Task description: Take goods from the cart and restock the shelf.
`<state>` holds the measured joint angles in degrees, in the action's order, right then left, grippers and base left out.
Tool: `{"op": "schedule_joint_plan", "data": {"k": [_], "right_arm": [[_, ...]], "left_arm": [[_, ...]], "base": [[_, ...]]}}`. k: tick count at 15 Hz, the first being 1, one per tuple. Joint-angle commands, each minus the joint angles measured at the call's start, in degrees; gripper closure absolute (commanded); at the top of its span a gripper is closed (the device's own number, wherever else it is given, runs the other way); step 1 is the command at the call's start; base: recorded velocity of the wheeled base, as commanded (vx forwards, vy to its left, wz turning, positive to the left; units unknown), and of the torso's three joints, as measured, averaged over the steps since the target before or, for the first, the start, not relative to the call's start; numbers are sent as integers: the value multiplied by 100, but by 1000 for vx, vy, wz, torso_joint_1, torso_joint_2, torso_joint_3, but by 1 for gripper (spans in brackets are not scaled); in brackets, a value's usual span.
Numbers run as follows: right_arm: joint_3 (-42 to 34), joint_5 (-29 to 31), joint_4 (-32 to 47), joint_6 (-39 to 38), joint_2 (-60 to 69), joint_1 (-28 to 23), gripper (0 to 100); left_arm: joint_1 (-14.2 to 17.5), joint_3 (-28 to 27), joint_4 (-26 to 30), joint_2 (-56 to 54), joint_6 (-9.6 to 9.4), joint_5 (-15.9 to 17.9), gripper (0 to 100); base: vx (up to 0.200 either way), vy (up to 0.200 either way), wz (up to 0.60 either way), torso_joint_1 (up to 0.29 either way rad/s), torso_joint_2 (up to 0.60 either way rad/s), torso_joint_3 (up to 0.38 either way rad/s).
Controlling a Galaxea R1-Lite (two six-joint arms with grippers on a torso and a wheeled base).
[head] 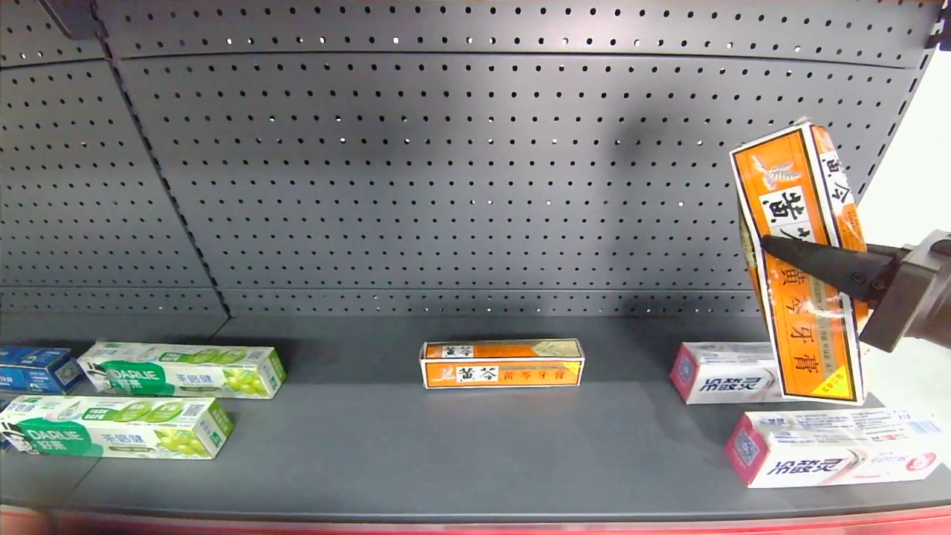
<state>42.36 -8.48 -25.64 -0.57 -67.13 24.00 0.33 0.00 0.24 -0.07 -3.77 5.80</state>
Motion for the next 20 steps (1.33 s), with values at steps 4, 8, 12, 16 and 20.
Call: {"op": "schedule_joint_plan", "data": {"k": [4,8,12,16,20], "right_arm": [[352,268,481,-4,-19,34,100],[369,330,577,13,-37,184,100],[580,321,577,22,-107,210,100],[554,312,577,31,-107,228,100],[536,277,577,31,-107,236,100]], "left_arm": [[2,-220,2,7,-115,-246,0],[-1676,-2874,116,3171,-801,-141,0],[-2002,-4210,55,5553,-1662,-106,0],[-2169,-4939,-543,7179,-2005,510,0],[-2090,-5388,-525,8111,-2726,1793,0]], "base": [[0,0,0,0,0,0],[0,0,0,0,0,0],[0,0,0,0,0,0],[0,0,0,0,0,0],[0,0,0,0,0,0]]}}
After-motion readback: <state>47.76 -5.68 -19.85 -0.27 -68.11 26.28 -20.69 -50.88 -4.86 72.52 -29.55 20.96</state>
